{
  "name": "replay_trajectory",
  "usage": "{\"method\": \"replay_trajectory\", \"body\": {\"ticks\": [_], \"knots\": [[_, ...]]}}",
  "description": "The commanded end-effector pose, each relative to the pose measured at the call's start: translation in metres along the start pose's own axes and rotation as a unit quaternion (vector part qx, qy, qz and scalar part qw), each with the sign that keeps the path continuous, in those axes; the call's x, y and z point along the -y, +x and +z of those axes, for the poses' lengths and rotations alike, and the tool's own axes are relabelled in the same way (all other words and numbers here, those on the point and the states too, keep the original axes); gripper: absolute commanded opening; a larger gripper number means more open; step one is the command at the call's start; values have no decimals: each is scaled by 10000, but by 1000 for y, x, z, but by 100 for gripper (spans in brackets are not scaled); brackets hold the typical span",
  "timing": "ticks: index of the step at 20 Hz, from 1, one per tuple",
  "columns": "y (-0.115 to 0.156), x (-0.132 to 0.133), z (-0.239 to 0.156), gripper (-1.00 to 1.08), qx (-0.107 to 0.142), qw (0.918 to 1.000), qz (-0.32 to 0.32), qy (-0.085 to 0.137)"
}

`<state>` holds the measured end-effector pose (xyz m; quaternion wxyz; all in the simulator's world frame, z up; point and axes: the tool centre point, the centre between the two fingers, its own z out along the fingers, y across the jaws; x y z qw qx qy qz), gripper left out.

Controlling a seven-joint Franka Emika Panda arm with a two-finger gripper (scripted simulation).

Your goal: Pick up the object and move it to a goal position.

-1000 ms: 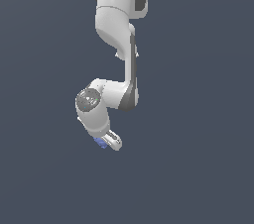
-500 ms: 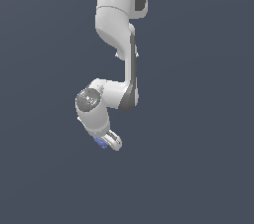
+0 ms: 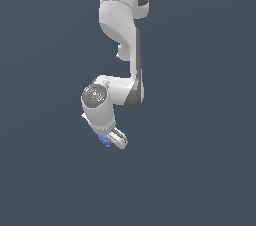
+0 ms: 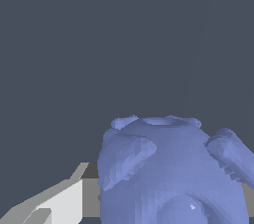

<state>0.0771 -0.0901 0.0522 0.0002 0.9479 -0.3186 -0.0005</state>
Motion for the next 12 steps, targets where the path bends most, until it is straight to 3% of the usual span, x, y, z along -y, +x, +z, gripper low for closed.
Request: {"method": "replay_trajectory", "body": {"ticks": [1, 12], "knots": [[-10, 6, -8, -100, -4, 10000, -5, 4], [-90, 53, -72, -100, -2, 10000, -6, 5]]}}
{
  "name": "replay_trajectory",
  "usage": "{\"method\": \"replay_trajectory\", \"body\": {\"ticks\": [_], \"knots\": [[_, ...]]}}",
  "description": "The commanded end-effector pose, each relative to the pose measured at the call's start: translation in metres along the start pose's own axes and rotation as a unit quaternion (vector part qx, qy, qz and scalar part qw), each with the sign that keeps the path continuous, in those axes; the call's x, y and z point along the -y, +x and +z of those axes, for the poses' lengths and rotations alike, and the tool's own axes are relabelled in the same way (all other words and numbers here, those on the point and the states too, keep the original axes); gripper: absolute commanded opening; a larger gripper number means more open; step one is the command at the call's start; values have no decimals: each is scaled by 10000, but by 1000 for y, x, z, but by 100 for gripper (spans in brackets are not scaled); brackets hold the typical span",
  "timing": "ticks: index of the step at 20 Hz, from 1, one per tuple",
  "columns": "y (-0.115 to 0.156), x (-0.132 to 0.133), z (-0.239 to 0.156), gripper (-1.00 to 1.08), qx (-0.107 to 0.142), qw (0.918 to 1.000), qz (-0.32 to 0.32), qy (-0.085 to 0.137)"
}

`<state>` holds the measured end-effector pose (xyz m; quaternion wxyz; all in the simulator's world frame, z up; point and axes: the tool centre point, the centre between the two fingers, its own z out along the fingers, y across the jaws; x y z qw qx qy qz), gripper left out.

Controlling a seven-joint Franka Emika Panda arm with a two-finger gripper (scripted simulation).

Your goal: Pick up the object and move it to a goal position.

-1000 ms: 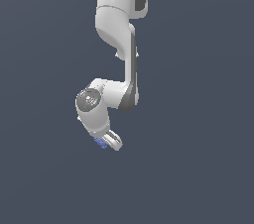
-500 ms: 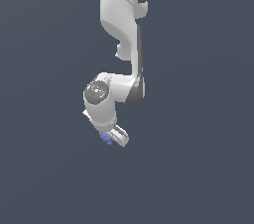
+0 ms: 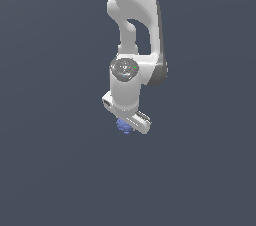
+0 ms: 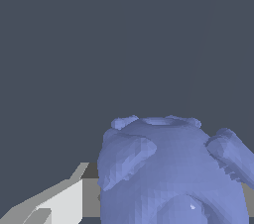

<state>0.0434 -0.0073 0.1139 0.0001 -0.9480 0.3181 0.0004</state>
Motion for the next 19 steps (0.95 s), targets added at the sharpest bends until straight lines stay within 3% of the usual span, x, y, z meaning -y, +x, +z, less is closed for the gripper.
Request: {"method": "replay_trajectory", "body": {"ticks": [1, 11, 19], "knots": [[-21, 12, -17, -100, -2, 10000, -1, 2], [-89, 55, -74, -100, -7, 10000, -1, -1], [-107, 69, -90, -100, -7, 10000, -1, -1]]}}
